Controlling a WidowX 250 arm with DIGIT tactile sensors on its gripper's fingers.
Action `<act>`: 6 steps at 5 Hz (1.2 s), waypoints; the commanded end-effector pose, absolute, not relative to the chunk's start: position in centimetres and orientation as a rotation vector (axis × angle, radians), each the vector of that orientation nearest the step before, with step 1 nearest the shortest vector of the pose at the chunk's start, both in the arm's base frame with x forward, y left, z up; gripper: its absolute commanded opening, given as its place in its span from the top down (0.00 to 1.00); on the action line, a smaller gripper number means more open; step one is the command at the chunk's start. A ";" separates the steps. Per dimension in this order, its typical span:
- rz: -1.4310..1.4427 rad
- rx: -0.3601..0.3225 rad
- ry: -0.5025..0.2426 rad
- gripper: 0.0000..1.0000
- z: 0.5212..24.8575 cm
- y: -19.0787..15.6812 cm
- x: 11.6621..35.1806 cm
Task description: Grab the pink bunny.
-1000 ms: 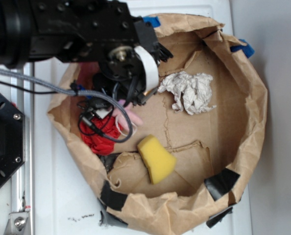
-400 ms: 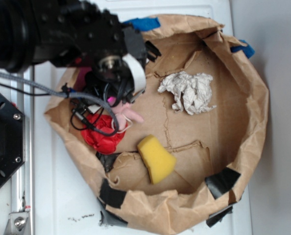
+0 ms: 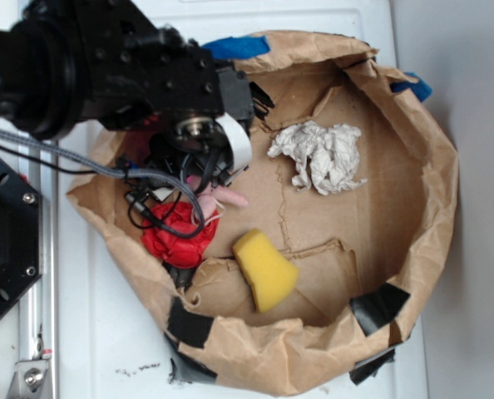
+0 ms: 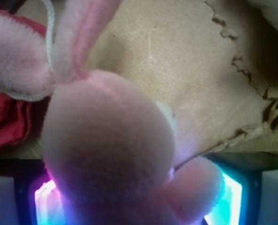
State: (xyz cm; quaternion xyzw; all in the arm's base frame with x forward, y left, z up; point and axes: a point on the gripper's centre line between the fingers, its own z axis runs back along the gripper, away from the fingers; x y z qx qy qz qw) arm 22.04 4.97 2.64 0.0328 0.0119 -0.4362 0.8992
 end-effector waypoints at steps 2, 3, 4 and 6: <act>-0.828 0.061 -0.009 1.00 4.9 4.6 22.8; -0.669 0.070 -0.083 1.00 8.4 4.3 22.8; -0.419 0.062 -0.077 1.00 11.6 3.3 22.8; 0.087 -0.059 -0.081 1.00 15.8 2.6 23.8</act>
